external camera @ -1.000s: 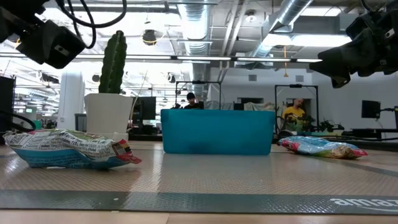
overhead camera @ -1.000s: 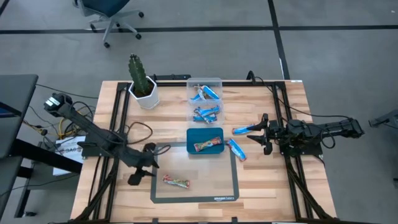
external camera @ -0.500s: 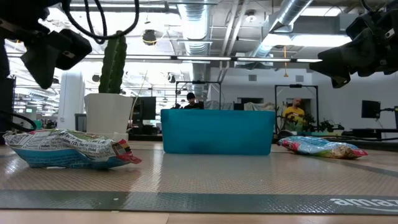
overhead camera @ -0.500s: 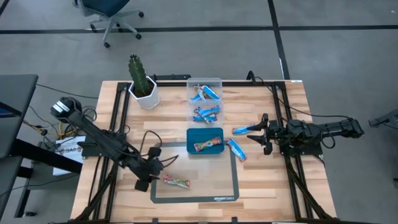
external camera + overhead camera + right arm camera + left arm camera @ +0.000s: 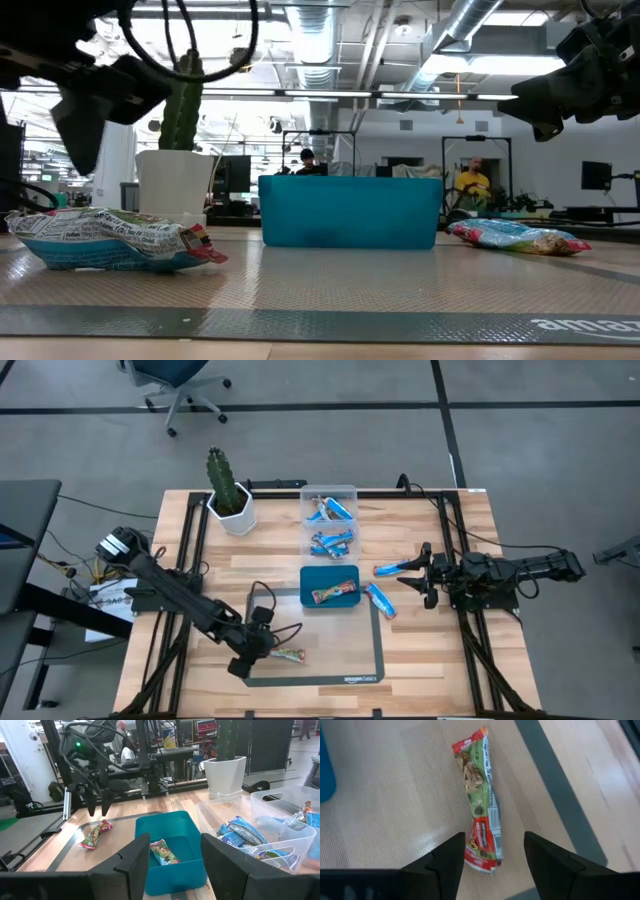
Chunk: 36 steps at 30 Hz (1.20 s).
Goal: Pick and place Granola Bars by type
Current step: Put the red granola bar into the blue bin
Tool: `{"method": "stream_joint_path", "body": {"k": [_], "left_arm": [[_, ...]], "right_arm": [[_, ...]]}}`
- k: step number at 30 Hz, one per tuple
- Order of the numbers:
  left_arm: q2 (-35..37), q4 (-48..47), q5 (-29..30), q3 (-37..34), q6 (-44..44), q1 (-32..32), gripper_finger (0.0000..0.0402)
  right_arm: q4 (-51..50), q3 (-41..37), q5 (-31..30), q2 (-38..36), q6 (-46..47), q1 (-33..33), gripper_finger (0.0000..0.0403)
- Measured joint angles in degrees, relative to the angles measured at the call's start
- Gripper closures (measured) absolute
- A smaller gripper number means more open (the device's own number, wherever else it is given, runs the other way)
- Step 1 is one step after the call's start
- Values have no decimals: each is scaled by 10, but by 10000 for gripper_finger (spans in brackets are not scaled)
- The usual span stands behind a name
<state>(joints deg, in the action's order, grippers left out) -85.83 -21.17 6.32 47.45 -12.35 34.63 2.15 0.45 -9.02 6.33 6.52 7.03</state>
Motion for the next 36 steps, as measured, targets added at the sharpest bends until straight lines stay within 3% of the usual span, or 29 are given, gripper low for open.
{"method": "stream_joint_path", "body": {"k": [14, 20, 36], "left_arm": [[-62, 25, 7, 24, 42, -14, 116], [-62, 24, 30, 23, 59, -25, 119], [-121, 38, -1, 20, 44, -26, 132]], "right_arm": [[0, 0, 0, 0, 0, 0, 233], [0, 0, 0, 0, 0, 0, 233], [0, 0, 0, 0, 0, 0, 232]]}}
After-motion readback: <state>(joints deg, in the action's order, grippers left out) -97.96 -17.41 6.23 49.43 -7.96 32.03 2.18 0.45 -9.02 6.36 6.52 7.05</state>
